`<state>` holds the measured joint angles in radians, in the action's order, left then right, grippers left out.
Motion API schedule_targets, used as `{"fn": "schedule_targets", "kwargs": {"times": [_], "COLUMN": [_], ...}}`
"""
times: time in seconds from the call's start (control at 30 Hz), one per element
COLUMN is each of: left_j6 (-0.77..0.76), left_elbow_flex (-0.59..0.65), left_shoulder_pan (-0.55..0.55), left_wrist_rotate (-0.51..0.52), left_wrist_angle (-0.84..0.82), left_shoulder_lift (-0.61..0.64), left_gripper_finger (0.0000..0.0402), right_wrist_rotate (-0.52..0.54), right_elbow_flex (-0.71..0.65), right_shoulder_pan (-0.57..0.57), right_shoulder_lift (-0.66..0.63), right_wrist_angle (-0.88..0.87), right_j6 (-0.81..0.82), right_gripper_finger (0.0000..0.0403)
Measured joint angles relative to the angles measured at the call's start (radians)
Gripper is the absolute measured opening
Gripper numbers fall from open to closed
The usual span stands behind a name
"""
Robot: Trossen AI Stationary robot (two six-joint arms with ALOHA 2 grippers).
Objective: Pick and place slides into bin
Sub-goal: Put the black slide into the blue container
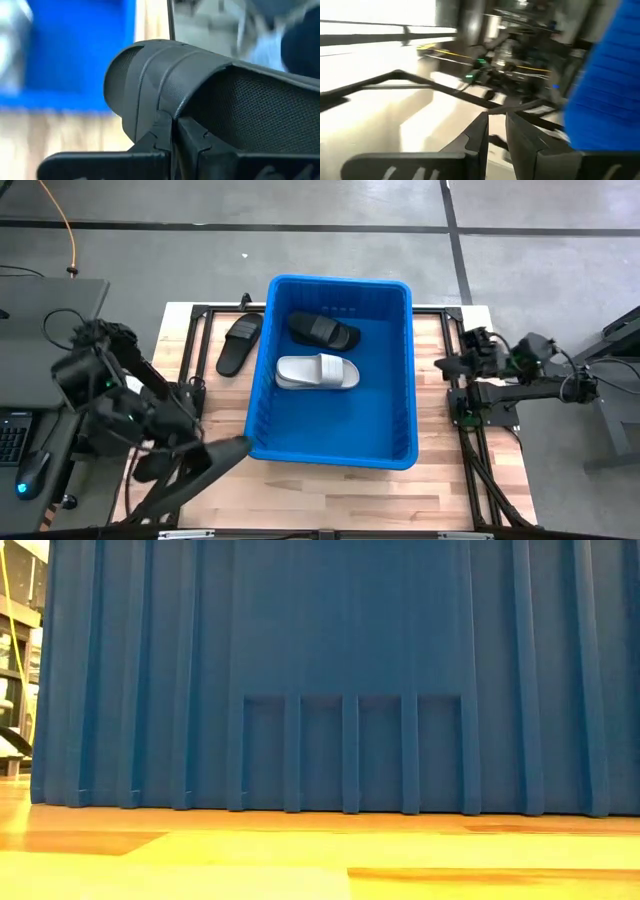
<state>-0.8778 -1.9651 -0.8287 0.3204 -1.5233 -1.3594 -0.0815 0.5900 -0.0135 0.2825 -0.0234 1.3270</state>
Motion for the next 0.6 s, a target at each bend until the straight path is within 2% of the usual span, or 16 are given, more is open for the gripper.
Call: {"fn": "schedule_targets", "kwargs": {"times": [0.07,0.13,0.27,0.43,0.6], "left_j6": [0.069,0.153,0.4,0.673,0.861], "left_elbow_flex": [-0.03,-0.047,-0.053,-0.052,-0.053], "left_shoulder_pan": [0.029,0.085,0.228,0.393,0.496], "left_wrist_rotate": [0.098,0.125,0.079,-0.036,-0.015], "left_wrist_angle": [0.045,0.078,0.133,0.18,0.199], "left_shoulder_lift": [-0.001,-0.006,-0.043,-0.1,-0.127], "left_gripper_finger": [0.0,0.0,0.0,0.0,0.0], "right_wrist_rotate": [-0.002,0.0,-0.027,-0.128,-0.209], "right_elbow_flex": [0.001,0.001,0.001,0.001,0.003], "right_shoulder_pan": [0.0,0.0,0.0,-0.001,0.0], "right_shoulder_lift": [0.0,0.006,0.062,0.177,0.29], "right_wrist_angle": [0.054,0.067,0.08,0.244,0.389], "right_j6": [0.01,0.044,0.106,0.223,0.403], "right_gripper_finger": [0.0058,0.0064,0.0099,0.0174,0.0249]}}
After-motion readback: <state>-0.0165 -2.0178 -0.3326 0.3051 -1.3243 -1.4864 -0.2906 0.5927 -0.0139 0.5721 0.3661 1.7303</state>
